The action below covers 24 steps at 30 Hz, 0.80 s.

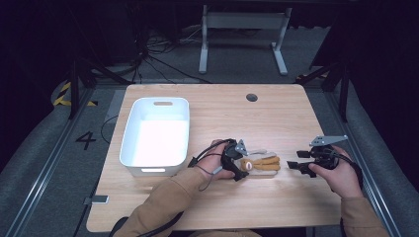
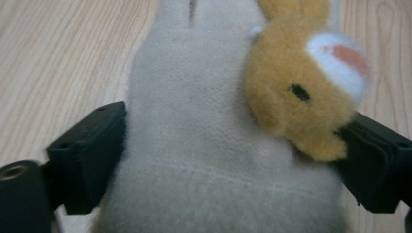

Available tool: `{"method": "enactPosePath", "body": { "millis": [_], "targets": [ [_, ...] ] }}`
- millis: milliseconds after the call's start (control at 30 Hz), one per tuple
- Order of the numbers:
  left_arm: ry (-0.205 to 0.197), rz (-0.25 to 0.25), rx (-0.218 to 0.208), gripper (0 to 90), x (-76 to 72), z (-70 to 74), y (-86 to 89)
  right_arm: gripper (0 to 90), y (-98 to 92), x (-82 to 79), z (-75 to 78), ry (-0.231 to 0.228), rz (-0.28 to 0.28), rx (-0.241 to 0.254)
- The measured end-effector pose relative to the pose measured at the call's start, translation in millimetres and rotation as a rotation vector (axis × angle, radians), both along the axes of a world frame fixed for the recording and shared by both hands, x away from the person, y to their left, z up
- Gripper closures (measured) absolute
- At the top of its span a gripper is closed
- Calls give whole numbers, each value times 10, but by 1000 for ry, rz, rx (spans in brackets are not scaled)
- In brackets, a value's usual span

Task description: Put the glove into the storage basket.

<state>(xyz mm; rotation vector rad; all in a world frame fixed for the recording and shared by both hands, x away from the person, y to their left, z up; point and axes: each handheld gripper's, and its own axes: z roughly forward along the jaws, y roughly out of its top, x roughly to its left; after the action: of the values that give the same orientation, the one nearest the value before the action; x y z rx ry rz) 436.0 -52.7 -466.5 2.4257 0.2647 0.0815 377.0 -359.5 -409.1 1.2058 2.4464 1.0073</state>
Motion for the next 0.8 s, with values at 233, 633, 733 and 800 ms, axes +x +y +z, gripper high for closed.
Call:
{"method": "enactPosePath", "body": {
  "millis": [233,633,733,800],
  "targets": [
    [-10,4,-7,174,-14,25,0,351,10,1,-5,-1,0,-2],
    [-16,-28,-37,524,-64,51,7,350,22,0,-9,0,0,0],
    [-18,-24,-28,581,-81,64,-2,350,19,1,-9,0,-1,0],
    [-12,-18,-16,617,-95,76,-5,350,18,1,-10,-1,-4,-2]
  ]
}}
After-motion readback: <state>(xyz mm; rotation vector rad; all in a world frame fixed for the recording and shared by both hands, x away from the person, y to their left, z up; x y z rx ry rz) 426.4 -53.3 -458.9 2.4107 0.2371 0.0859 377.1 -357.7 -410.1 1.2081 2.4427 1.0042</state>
